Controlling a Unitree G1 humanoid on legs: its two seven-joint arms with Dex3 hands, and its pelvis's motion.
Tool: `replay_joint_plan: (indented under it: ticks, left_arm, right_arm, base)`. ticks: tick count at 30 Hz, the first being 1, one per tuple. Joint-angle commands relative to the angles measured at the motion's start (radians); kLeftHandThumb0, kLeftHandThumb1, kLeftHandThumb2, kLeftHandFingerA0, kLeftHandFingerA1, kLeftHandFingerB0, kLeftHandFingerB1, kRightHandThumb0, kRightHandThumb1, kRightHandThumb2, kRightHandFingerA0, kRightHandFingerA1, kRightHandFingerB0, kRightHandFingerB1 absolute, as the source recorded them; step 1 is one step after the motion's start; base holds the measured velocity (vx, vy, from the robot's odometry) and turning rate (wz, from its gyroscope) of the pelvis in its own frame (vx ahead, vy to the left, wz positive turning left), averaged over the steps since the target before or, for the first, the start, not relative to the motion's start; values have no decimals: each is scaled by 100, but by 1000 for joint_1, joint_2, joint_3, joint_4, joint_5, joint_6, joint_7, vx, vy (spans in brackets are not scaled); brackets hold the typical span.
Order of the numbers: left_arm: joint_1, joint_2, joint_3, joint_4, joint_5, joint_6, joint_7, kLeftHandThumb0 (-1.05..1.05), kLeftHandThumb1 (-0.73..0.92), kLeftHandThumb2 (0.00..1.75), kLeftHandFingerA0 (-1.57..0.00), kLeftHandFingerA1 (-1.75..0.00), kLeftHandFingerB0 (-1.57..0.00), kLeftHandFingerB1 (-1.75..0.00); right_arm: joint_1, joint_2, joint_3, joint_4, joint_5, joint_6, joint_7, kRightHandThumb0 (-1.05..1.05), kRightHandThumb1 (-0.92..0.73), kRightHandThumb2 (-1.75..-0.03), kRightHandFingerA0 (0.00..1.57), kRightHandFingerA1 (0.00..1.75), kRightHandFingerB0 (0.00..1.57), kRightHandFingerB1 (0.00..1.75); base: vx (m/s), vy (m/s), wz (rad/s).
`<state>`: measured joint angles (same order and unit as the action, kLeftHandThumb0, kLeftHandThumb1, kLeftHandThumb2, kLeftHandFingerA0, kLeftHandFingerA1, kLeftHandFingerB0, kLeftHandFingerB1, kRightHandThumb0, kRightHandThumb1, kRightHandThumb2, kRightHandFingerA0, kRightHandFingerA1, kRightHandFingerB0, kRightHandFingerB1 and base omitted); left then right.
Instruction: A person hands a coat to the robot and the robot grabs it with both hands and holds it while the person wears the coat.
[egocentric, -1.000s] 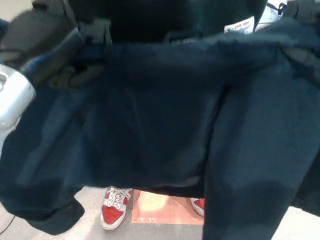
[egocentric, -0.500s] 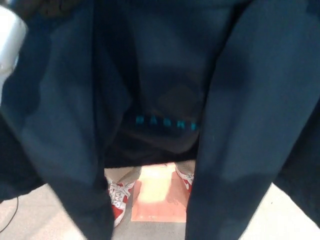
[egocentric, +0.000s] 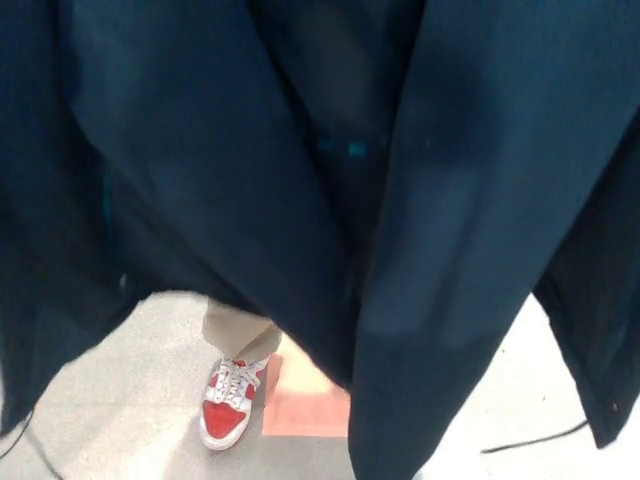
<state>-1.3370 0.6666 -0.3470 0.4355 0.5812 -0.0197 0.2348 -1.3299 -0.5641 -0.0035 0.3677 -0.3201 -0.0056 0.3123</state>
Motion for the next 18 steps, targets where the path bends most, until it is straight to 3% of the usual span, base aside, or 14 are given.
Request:
replay_joint_plan:
  ticks: [1, 5, 8, 11, 12, 13, 18]
  left_arm:
    - [-538, 138, -22, 428, 250, -204, 504, -40, 82, 65, -94, -175, -71, -161]
    - [-630, 149, -72, 510, 268, -239, 495, -40, 81, 65, -94, -175, -70, -163]
    - [-706, 156, -124, 578, 299, -273, 510, -38, 71, 63, -97, -175, -71, -160]
    - [-781, 143, -173, 649, 318, -265, 499, -38, 74, 63, -96, -175, -68, -157]
    - [-795, 142, -183, 662, 318, -273, 486, -38, 74, 63, -96, -175, -68, -157]
    - [-812, 138, -196, 680, 322, -274, 482, -40, 77, 63, -96, -175, -70, -161]
    - [-867, 118, -253, 753, 334, -263, 488, -41, 83, 66, -95, -175, -67, -164]
  right_arm:
    - [-554, -153, -17, 326, -164, -102, -414, -42, -83, -65, 96, 175, 77, 168]
    - [-653, -176, 16, 454, -167, -165, -411, -41, -81, -65, 98, 175, 83, 165]
    - [-725, -193, 45, 533, -178, -171, -396, -43, -81, -65, 100, 175, 82, 163]
    - [-805, -203, 82, 621, -199, -161, -410, -42, -81, -67, 110, 159, 89, 150]
    - [-820, -205, 92, 638, -204, -159, -413, -42, -81, -67, 110, 159, 89, 150]
    - [-838, -206, 101, 659, -208, -158, -417, -41, -81, -65, 101, 174, 82, 160]
    - [-914, -205, 140, 748, -213, -166, -417, -42, -81, -64, 97, 175, 74, 167]
  base:
    - [0, 0, 0]
    - [0, 0, 0]
    - [0, 0, 0]
    - [0, 0, 0]
    - [0, 0, 0]
    - [0, 0, 0]
    - [0, 0, 0]
